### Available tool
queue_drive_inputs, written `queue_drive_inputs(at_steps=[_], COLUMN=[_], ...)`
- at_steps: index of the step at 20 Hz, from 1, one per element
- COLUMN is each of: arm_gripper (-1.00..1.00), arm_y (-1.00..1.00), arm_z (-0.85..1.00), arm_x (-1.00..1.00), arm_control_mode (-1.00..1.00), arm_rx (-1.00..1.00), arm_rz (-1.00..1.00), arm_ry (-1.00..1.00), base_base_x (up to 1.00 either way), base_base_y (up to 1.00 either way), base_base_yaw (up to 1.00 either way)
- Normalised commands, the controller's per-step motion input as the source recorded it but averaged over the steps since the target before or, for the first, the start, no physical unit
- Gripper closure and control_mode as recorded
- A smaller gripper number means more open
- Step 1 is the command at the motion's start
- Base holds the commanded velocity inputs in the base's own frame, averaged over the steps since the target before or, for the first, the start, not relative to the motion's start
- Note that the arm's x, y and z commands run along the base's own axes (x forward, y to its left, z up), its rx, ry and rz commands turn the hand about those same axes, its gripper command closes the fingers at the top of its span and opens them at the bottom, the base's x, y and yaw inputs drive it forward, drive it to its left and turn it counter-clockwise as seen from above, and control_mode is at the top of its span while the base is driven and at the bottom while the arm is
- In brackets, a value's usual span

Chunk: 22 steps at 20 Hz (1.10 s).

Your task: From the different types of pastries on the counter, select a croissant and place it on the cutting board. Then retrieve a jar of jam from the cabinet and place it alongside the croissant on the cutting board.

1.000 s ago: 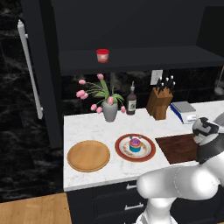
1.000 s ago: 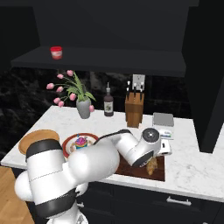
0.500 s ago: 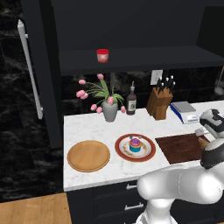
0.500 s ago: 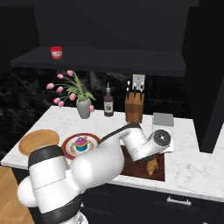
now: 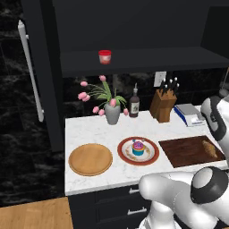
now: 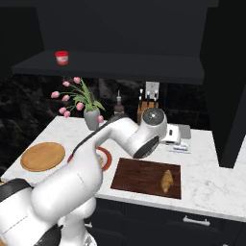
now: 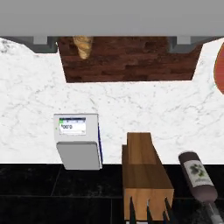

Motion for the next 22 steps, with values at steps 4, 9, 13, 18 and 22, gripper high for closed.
queue_drive_inputs(at_steps=[4,9,13,18,22], arm_gripper=[-1.0,-1.0,-1.0,-1.0,-1.0], arm_y=[0.6,0.64,0.08,0.0,0.15], arm_z=[1.0,1.0,1.0,1.0,1.0], arm_x=[-0.26,-0.02,0.0,-0.01,-0.08], arm_control_mode=[-1.0,-1.0,-1.0,-1.0,-1.0], arm_rx=[0.0,0.02,0.14,0.15,0.12], arm_rz=[-0.2,-0.06,0.04,0.17,0.25], arm_ry=[-0.13,-0.2,-0.17,-0.16,-0.23], base_base_x=[0.0,0.0,0.0,0.0,0.0], base_base_y=[0.0,0.0,0.0,0.0,0.0], base_base_yaw=[0.0,0.0,0.0,0.0,0.0])
